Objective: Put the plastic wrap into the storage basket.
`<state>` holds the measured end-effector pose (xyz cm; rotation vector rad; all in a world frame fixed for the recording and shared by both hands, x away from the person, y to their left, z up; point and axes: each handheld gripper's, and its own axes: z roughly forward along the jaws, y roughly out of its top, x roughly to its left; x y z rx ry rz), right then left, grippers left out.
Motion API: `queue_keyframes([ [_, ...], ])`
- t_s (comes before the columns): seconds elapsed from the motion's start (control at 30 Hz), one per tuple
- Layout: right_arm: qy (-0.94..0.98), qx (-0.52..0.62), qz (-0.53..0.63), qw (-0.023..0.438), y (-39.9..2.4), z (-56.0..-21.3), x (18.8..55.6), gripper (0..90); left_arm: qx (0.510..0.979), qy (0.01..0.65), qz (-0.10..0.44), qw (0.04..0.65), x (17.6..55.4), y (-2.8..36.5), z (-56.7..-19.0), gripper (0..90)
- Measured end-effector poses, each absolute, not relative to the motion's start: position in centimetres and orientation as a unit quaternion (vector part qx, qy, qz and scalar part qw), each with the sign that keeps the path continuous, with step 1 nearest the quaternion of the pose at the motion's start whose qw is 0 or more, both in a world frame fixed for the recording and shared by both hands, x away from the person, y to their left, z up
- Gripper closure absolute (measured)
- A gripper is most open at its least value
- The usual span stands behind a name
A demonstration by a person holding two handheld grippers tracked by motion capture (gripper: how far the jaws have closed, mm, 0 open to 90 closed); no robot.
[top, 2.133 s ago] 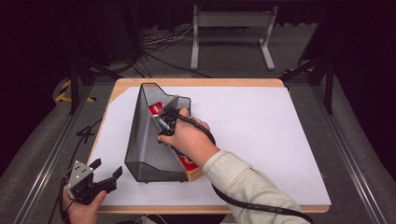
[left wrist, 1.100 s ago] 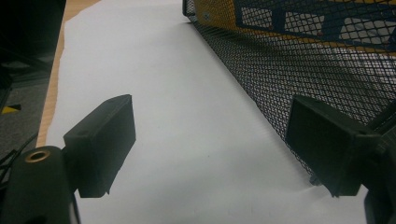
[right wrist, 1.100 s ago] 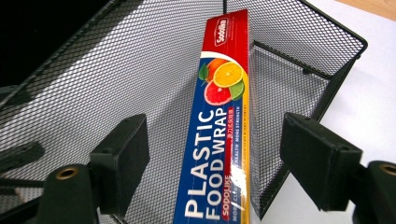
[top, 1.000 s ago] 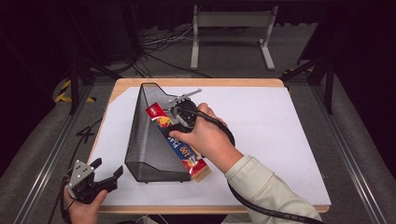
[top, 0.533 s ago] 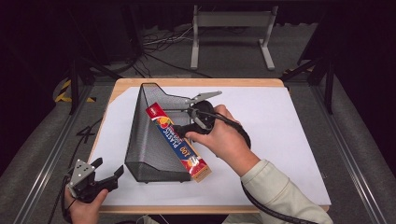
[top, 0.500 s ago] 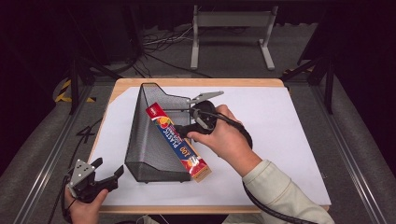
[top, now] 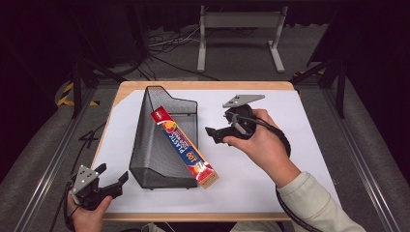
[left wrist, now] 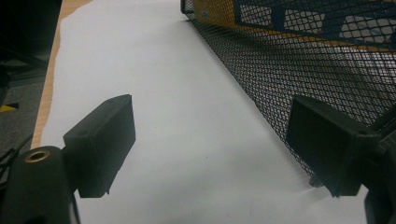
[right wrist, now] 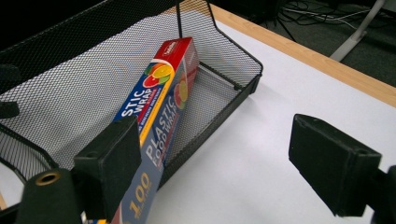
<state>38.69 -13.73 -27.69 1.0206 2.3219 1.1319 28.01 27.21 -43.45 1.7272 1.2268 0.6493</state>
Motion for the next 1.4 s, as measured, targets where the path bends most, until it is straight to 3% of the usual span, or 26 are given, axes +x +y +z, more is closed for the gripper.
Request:
queue_keyframes([
  [0.47, 0.823, 0.328, 0.407, 0.225, -20.9, -28.3, 38.6, 12.7, 0.698, 0.494, 0.264, 0.446, 28.0, 27.2, -43.5, 16.8],
  [0.97, 0.793, 0.350, 0.433, 0.247, -29.4, -33.7, 37.7, 9.3, 0.697, 0.498, 0.267, 0.442, 27.6, 27.2, -43.4, 16.6],
  [1.4, 0.771, 0.350, 0.466, 0.257, -32.8, -38.0, 36.7, 7.6, 0.699, 0.495, 0.268, 0.441, 27.6, 27.1, -43.5, 16.6],
])
